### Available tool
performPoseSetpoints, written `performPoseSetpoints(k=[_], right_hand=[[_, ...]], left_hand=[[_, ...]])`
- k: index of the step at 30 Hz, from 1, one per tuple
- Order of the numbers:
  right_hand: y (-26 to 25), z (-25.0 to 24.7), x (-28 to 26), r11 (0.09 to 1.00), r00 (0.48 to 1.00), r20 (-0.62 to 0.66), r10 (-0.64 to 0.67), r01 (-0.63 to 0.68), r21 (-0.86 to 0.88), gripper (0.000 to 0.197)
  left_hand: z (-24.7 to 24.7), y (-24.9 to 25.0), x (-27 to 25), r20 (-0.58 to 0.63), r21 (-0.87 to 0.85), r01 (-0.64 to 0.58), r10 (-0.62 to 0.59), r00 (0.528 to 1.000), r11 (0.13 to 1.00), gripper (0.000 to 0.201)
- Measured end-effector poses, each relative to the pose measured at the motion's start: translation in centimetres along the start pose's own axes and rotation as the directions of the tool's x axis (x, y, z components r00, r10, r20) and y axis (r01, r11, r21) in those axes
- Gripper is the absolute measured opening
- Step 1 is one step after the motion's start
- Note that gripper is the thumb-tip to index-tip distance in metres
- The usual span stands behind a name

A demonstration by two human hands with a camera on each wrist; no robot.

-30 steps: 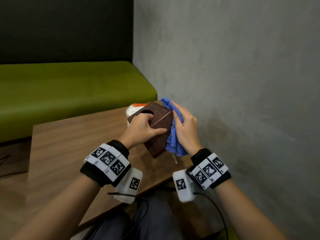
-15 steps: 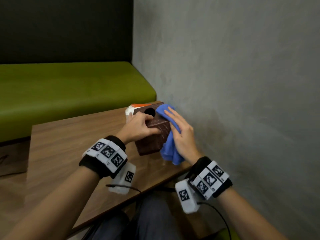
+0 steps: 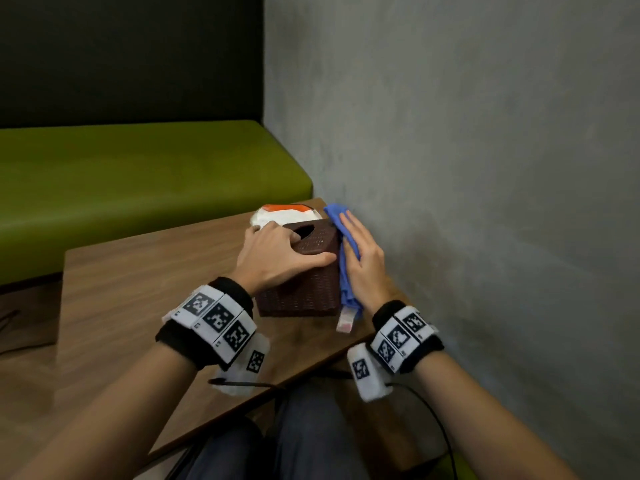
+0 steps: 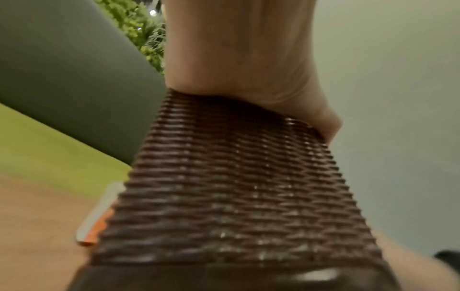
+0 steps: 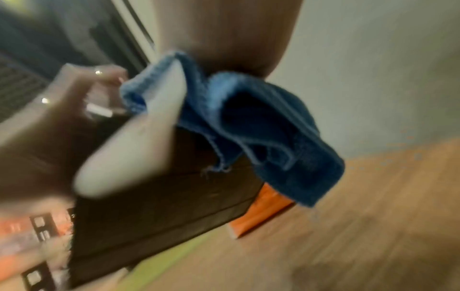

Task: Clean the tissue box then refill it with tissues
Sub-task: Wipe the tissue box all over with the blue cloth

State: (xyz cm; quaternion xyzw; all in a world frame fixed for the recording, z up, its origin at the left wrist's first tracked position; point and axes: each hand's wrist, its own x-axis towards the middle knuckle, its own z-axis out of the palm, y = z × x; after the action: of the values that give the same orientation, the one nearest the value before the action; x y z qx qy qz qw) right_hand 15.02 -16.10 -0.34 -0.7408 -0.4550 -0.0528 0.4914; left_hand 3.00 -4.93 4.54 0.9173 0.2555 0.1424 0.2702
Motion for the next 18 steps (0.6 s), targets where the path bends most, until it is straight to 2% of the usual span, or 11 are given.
performPoseSetpoints(k=[2,5,7,9,12,13,16,18], right_hand=[[0.0,0.0,-0.2,0.996,0.998,-0.022,-0.065,0.064,-0.059,0.043],[-1.4,1.6,-2.9,0.963,0.969,-0.03,-0.247,0.242,-0.115,0.045],[-1.3,2.3,-4.2,0.921,0.938,0.026,-0.347,0.346,-0.177,0.046],[0.0,1.8,-3.3,0.906,0.936,0.075,-0.343,0.351,-0.237,0.046],[1.8,0.3,-1.1,0.941,0.976,-0.037,-0.213,0.195,-0.276,0.044],[1.8,0.2,-1.0,0.943,0.977,-0.052,-0.206,0.184,-0.277,0.043],[-0.2,1.4,-2.4,0.902,0.948,0.048,-0.316,0.315,-0.296,0.042],[-0.2,1.5,-3.1,0.897,0.941,0.075,-0.329,0.336,-0.288,0.039]], left_hand=[[-0.5,0.4,0.4,0.035,0.011,0.011,-0.011,0.999,1.0,0.061],[-1.0,0.6,0.8,0.124,0.036,0.096,-0.1,0.987,0.995,0.052],[-0.7,0.6,0.7,0.166,0.056,0.138,-0.146,0.975,0.989,0.059],[-0.7,0.6,0.3,0.158,0.034,0.13,-0.134,0.978,0.991,0.057],[-1.5,0.1,0.2,0.218,-0.063,0.114,-0.098,0.971,0.991,0.067],[-1.6,-0.1,0.3,0.229,-0.094,0.113,-0.089,0.969,0.989,0.065],[-1.2,-0.1,0.5,0.224,-0.129,0.111,-0.08,0.971,0.986,0.069],[-0.4,-0.2,0.5,0.214,-0.16,0.109,-0.073,0.974,0.981,0.072]])
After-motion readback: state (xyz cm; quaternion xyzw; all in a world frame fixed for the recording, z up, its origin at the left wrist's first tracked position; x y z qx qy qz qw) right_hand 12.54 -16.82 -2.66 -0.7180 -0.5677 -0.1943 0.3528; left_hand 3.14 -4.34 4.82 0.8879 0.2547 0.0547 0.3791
